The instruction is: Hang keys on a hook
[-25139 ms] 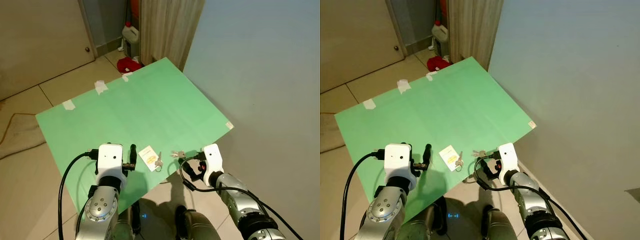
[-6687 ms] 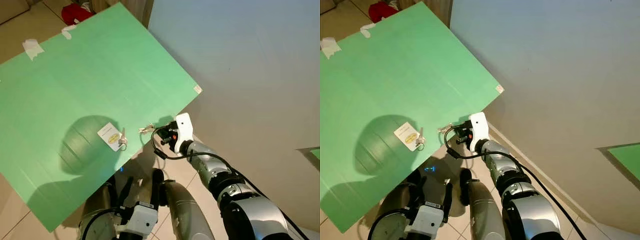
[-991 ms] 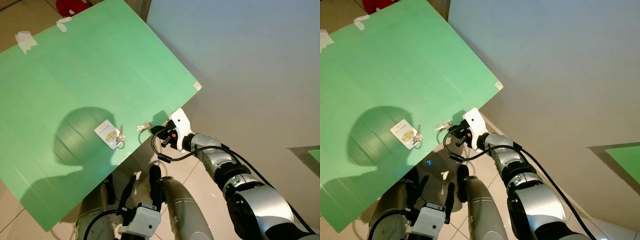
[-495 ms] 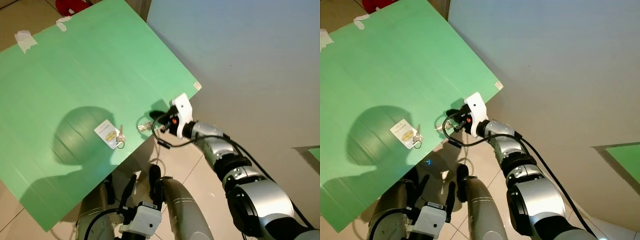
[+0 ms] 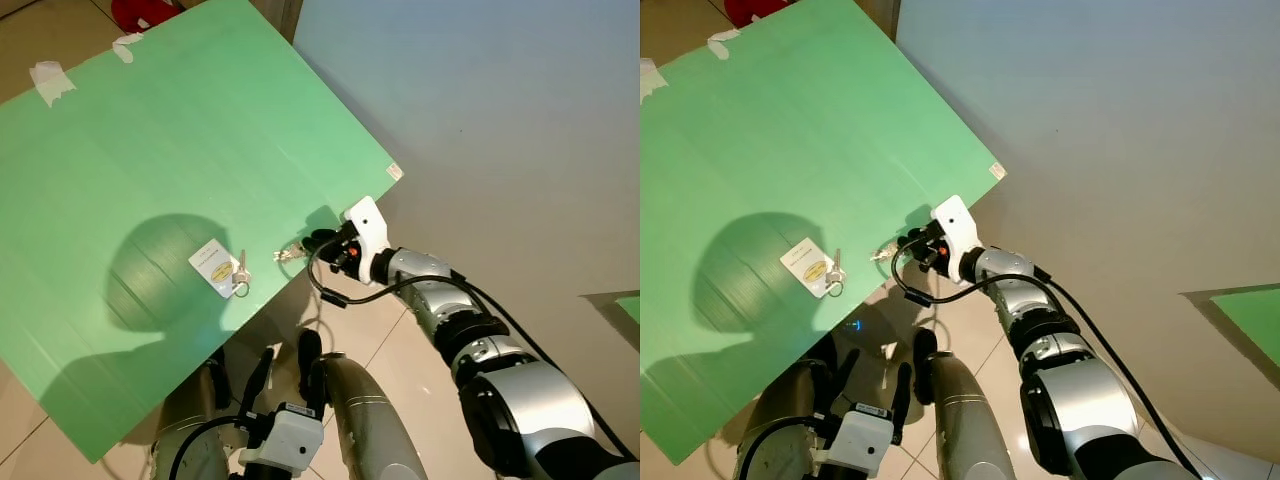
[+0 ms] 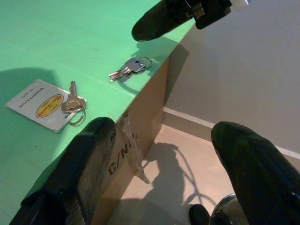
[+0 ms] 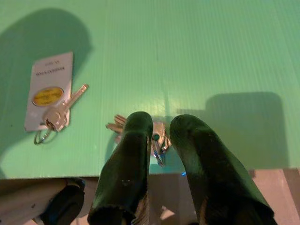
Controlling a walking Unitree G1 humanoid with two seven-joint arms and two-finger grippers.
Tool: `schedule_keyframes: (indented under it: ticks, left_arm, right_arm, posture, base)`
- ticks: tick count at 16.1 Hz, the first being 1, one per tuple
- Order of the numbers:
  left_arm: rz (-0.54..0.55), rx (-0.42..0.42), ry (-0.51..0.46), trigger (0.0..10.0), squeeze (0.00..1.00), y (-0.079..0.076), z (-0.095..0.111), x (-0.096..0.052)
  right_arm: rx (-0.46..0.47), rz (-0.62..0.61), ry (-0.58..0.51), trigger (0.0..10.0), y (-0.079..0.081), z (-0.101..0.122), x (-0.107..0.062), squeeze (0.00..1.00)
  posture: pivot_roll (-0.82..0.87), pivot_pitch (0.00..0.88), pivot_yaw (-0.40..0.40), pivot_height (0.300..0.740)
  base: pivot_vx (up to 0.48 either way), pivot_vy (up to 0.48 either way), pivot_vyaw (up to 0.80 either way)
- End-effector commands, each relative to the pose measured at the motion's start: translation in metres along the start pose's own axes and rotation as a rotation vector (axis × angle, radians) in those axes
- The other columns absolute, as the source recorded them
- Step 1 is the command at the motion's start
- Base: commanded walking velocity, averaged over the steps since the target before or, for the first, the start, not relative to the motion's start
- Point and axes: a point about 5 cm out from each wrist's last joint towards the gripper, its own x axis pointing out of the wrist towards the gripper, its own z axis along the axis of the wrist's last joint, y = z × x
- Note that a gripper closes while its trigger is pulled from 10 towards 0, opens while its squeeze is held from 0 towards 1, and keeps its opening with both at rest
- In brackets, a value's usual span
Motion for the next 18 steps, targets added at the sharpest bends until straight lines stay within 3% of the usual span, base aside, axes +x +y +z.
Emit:
schedule_keyframes:
  ticks: [1, 18]
  left_arm:
    - [-0.035, -0.019, 0.074, 10.0, 0.0, -0.0147, -0.0076, -0.0163]
    - [-0.012, -0.008, 0.087, 10.0, 0.0, -0.0081, -0.0073, -0.0212]
  right_arm:
    - [0.03, -0.014, 0.067, 10.0, 0.0008, -0.0249, -0.0097, 1.0]
    - [-0.005, 0.003, 0.132, 10.0, 0.0096, -0.0344, -0.0057, 1.0]
  posture:
    - [-0.13, 0.503, -0.312, 0.74]
    - [-0.12, 0.526, -0.315, 0.74]
  base:
    - [0.0, 0.0, 0.0]
    - [0.0, 0.0, 0.0]
